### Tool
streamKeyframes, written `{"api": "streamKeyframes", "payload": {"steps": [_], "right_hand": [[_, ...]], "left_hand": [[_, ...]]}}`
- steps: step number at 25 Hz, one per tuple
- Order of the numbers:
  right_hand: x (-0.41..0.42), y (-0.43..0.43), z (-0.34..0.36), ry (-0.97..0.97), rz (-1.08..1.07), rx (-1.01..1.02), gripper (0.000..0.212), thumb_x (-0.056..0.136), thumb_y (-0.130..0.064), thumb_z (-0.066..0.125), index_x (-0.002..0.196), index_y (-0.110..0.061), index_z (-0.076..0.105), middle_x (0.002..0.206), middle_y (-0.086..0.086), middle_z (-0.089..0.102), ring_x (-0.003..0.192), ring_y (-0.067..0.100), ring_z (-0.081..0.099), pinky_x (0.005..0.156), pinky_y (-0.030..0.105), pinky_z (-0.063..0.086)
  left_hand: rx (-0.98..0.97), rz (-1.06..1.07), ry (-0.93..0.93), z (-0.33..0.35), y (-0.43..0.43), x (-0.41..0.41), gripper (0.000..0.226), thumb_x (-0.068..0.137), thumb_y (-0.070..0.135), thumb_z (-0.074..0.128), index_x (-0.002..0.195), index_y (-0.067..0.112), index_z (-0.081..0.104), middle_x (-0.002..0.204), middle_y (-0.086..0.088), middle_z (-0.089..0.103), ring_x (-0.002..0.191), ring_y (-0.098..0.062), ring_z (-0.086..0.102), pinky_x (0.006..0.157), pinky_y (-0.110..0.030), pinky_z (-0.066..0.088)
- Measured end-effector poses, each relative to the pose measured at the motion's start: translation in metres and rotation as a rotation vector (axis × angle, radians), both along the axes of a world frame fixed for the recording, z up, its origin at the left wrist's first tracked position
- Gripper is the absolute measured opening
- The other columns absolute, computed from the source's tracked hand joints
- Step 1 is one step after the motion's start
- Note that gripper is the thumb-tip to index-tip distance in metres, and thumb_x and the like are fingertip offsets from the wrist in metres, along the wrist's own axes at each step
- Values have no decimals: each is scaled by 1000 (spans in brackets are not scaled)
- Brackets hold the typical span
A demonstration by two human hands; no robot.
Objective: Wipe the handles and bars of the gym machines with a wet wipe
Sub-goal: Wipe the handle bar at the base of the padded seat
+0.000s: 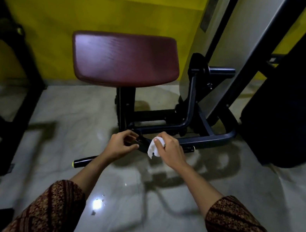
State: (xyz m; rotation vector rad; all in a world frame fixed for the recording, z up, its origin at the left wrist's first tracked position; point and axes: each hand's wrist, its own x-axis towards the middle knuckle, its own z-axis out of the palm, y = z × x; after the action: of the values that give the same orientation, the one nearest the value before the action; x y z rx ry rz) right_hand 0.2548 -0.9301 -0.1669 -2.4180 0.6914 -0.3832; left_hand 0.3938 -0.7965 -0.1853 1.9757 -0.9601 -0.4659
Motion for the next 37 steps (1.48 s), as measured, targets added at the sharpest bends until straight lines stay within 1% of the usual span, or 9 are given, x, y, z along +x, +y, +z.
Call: {"api": "streamKeyframes", "payload": {"steps": [5, 11, 14, 18, 22, 25, 28, 31, 37], "right_hand": [[7, -1, -2, -24, 31, 11, 22, 95, -27, 48, 100, -8, 56, 98, 9, 62, 89, 26, 57, 66, 26, 34], [14, -4, -10, -65, 118, 67, 25, 92, -32, 50, 98, -10, 60, 97, 8, 63, 88, 25, 58, 74, 38, 48], [20, -3, -12, -91, 116, 121, 23, 92, -27, 54, 102, -9, 62, 100, 9, 65, 91, 25, 59, 78, 41, 49], [24, 1, -11, -142, 74, 240, 23, 85, -26, 66, 101, -9, 63, 88, 3, 65, 76, 13, 58, 69, 26, 48], [23, 1, -17, -181, -10, 357, 16, 77, -17, 75, 78, -13, 59, 68, -2, 52, 62, 8, 47, 54, 8, 37], [21, 2, -23, -175, -55, 541, 8, 85, -11, 66, 79, -9, 60, 71, 4, 56, 67, 13, 53, 50, 16, 48], [22, 4, -25, -190, -119, 689, 20, 88, -2, 59, 73, -16, 57, 72, 1, 57, 65, 14, 57, 44, 19, 51], [22, 5, -25, -236, -243, 797, 25, 89, 4, 53, 72, -14, 56, 70, 5, 56, 62, 16, 55, 44, 19, 50], [21, 16, -28, -285, -340, 1069, 11, 86, -11, 65, 87, -14, 55, 79, 4, 60, 68, 14, 56, 56, 25, 44]], "left_hand": [[-3, 28, -25, -1, 0, 0, 28, 76, 13, 74, 102, 7, 65, 92, -3, 67, 86, -12, 62, 74, -21, 46], [-36, -94, 37, 2, -10, -2, 40, 72, 18, 79, 107, 7, 65, 96, 3, 65, 90, -9, 62, 76, -11, 46], [-64, -144, 79, -1, -14, -3, 26, 76, 14, 75, 101, 7, 68, 95, -5, 70, 86, -11, 65, 76, -15, 49], [-81, -86, 122, -3, -14, -3, 11, 83, 10, 67, 92, 6, 70, 87, -6, 70, 80, -10, 64, 73, -20, 49], [-70, 69, 350, -4, -9, -1, 13, 90, 6, 56, 88, 7, 68, 69, -3, 64, 57, -9, 54, 53, -17, 41], [-72, 137, 503, -3, -6, -2, 17, 91, 3, 52, 87, 2, 68, 65, -7, 63, 52, -9, 54, 49, -17, 40], [-95, 214, 636, -4, -6, -5, 20, 91, 2, 50, 79, 4, 66, 74, -15, 62, 69, -24, 56, 60, -28, 43], [-101, 390, 766, -3, -6, -9, 23, 91, 1, 48, 73, 7, 62, 73, -15, 59, 65, -24, 54, 60, -29, 43], [-92, 389, 941, 1, -2, -17, 21, 86, -3, 51, 68, 1, 60, 58, -8, 56, 52, -16, 51, 50, -21, 38]]}}
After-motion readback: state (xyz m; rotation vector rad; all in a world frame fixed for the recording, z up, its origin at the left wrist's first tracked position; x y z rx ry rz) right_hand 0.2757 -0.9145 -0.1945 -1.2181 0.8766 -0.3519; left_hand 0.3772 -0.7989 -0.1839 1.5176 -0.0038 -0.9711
